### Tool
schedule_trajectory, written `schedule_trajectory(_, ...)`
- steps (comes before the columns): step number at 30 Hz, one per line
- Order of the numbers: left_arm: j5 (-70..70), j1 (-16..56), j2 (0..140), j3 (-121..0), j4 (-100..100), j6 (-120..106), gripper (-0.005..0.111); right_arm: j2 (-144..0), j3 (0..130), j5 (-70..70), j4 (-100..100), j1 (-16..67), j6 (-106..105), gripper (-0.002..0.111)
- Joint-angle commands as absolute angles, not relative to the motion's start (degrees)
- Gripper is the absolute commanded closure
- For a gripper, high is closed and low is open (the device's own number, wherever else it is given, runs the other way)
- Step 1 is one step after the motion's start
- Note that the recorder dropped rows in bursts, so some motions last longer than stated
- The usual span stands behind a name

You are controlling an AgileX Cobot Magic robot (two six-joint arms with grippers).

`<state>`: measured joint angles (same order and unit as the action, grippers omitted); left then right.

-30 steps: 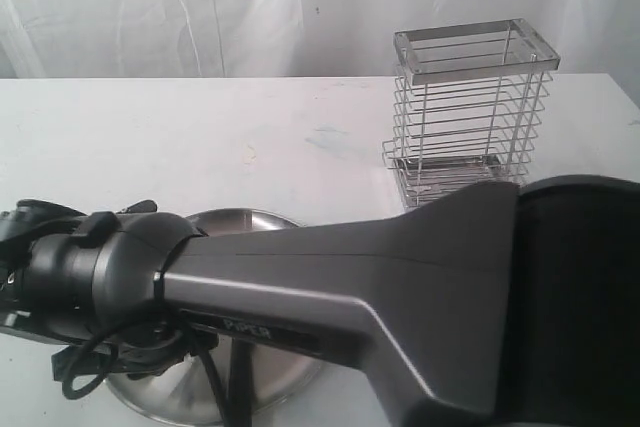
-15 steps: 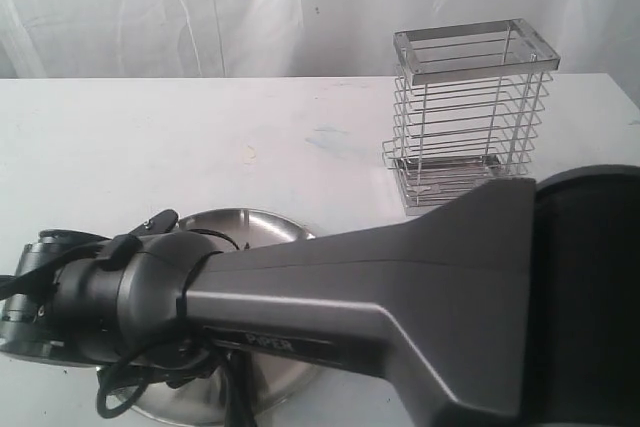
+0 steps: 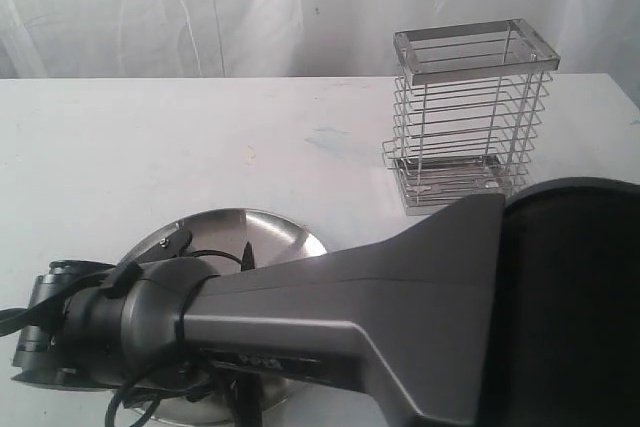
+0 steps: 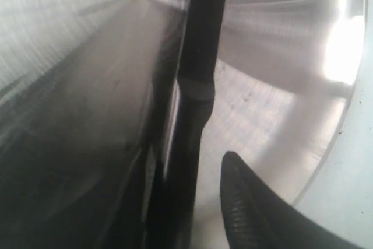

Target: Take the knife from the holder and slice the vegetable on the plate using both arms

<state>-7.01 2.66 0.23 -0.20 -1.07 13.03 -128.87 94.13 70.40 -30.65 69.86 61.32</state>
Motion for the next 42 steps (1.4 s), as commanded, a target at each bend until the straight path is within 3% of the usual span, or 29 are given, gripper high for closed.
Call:
schedule_trajectory(1,-7.11,2.95,0.00,0.00,-0.71,13.08,0.107,-129.90,93.85,69.96,-31.92,69.87,64.30,0.069)
schedule_trajectory(2,-7.11,2.95,0.00,0.00,-0.71,13.08,0.107,-129.90,93.85,69.96,-32.00,69.87,64.31,0.071)
schedule_trajectory(6,-7.11,2.95,0.00,0.00,-0.71,13.08,0.107,-129.39,93.85,69.96,-36.34,69.87,63.08,0.101)
schedule_trajectory(8,-7.11,2.95,0.00,0.00,-0.71,13.08,0.107,-128.55,93.85,69.96,-37.67,69.87,61.53,0.108)
schedule_trajectory(14,-7.11,2.95,0.00,0.00,-0.71,13.08,0.107,-123.62,93.85,69.96,-38.29,68.78,61.23,0.108)
schedule_trajectory(20,-7.11,2.95,0.00,0.00,-0.71,13.08,0.107,-117.41,93.85,68.89,-21.20,64.03,46.23,0.108)
schedule_trajectory(26,-7.11,2.95,0.00,0.00,-0.71,13.08,0.107,-108.55,93.85,67.96,-9.76,56.84,31.78,0.108)
schedule_trajectory(32,-7.11,2.95,0.00,0.00,-0.71,13.08,0.107,-102.41,93.40,69.21,13.87,47.22,9.60,0.108)
schedule_trajectory(42,-7.11,2.95,0.00,0.00,-0.71,13.08,0.107,-100.68,89.22,69.96,41.70,33.63,-18.36,0.108)
